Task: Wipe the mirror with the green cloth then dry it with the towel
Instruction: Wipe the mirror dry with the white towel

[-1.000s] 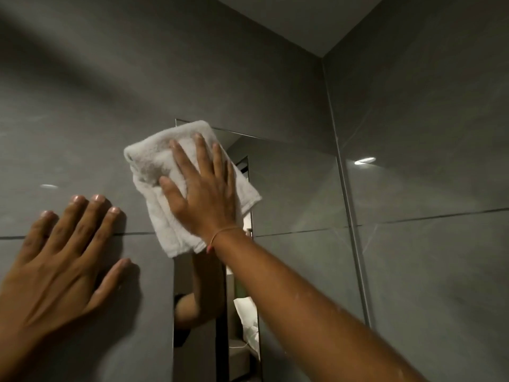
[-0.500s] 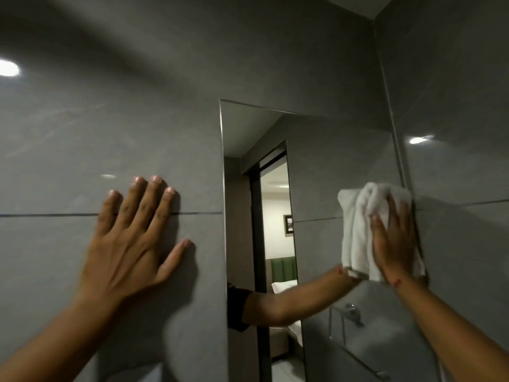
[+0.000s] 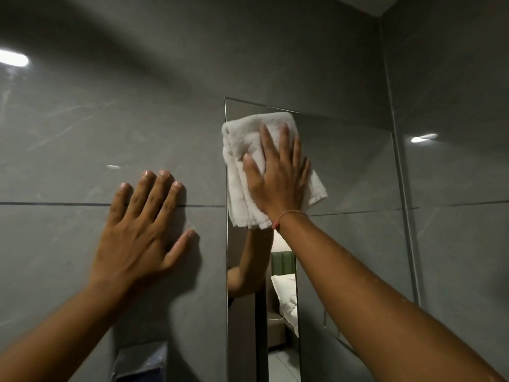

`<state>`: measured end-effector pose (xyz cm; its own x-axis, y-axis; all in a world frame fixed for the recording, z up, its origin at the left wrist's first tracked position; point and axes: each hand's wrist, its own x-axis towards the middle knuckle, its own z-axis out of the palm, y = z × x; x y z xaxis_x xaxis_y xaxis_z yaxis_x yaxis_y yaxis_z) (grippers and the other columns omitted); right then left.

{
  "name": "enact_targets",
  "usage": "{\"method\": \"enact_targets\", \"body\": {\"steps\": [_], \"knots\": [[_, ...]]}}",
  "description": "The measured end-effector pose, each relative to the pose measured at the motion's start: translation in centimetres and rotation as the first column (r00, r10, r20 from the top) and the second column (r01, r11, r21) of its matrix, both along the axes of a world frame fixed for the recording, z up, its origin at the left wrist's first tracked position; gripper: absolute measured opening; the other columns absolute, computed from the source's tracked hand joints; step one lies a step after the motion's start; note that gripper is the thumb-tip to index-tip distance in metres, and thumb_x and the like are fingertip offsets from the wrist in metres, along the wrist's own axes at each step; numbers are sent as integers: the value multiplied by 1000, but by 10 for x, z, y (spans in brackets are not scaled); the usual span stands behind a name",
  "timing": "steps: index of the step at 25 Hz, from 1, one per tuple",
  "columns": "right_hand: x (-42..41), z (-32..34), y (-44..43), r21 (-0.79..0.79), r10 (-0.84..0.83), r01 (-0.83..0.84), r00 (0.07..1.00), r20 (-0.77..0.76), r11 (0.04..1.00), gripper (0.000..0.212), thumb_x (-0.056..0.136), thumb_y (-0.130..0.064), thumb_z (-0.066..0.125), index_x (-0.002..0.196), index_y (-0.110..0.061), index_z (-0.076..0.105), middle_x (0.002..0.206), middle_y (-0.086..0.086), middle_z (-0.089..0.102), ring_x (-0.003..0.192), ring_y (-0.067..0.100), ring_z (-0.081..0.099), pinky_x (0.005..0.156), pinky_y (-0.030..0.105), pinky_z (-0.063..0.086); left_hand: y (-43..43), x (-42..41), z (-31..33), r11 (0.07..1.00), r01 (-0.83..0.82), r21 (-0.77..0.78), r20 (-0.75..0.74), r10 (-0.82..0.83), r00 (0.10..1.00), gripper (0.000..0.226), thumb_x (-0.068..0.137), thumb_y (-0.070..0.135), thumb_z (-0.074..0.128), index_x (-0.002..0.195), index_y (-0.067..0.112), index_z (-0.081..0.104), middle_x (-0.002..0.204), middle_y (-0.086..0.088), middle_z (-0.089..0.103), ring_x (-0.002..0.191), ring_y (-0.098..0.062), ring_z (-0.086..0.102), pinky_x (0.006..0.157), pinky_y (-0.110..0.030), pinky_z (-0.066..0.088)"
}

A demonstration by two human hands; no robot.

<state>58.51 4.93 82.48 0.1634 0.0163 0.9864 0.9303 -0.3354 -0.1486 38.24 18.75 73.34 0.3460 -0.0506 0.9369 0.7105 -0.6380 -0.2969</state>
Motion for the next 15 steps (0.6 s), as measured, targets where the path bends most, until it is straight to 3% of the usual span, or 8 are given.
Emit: {"method": "enact_targets", "body": {"steps": [2, 4, 7, 9, 12, 14, 15], "knots": [[1, 4, 1, 29, 12, -10, 997, -75, 1000, 68, 92, -63, 29, 156, -44, 12, 169, -3, 2, 155, 31, -4, 121, 63, -3, -16, -2, 6, 995, 49, -83, 21, -48, 999, 98, 94, 73, 15, 157, 5, 46, 168, -26, 38, 158, -47, 32, 125, -57, 23], [2, 0, -2, 22, 40, -38, 996, -84, 999, 65, 95, -59, 24, 156, -45, 9, 169, -4, -2, 155, 30, -9, 120, 60, -8, -47, 11, 19, 950, 197, -242, 147, -165, 975, 88, 87, 73, 25, 140, 15, 64, 155, -21, 51, 148, -44, 40, 112, -51, 32], [3, -1, -18, 28, 301, -300, 945, -129, 954, 58, 99, -47, 18, 156, -41, 12, 169, -6, 1, 156, 20, -2, 125, 54, 2, -97, 54, 37, 818, 375, -437, 234, -299, 925, 77, 85, 81, 29, 122, 24, 66, 131, -6, 54, 123, -27, 45, 91, -40, 34], [12, -10, -31, 108, 488, -476, 846, -215, 873, 59, 102, -40, 35, 157, -36, 16, 168, -5, 14, 154, 18, 13, 124, 50, 19, -115, 78, 41, 753, 412, -513, 274, -311, 910, 69, 85, 82, 42, 111, 21, 61, 117, -4, 49, 108, -23, 45, 90, -39, 40], [27, -44, -53, 212, 389, -332, 850, -356, 919, 82, 84, -57, 63, 153, -31, 26, 156, -2, 38, 144, 21, 35, 115, 46, 36, -124, 93, 39, 755, 371, -541, 320, -224, 921, 55, 87, 69, 58, 105, 17, 67, 108, -1, 40, 104, -23, 44, 91, -39, 41], [38, -64, -66, 238, 312, -220, 816, -486, 946, 92, 69, -71, 69, 145, -28, 39, 144, 1, 50, 133, 26, 45, 106, 45, 41, -131, 101, 32, 815, 327, -478, 275, -214, 937, 49, 89, 63, 61, 110, 20, 70, 114, -2, 45, 106, -23, 44, 91, -38, 37], [43, -73, -72, 257, 344, -239, 776, -529, 936, 90, 66, -72, 70, 139, -27, 45, 137, 2, 56, 126, 27, 51, 102, 43, 45, -136, 106, 28, 828, 323, -459, 237, -236, 942, 47, 89, 62, 61, 114, 22, 71, 118, -3, 48, 108, -24, 45, 92, -38, 38]]}}
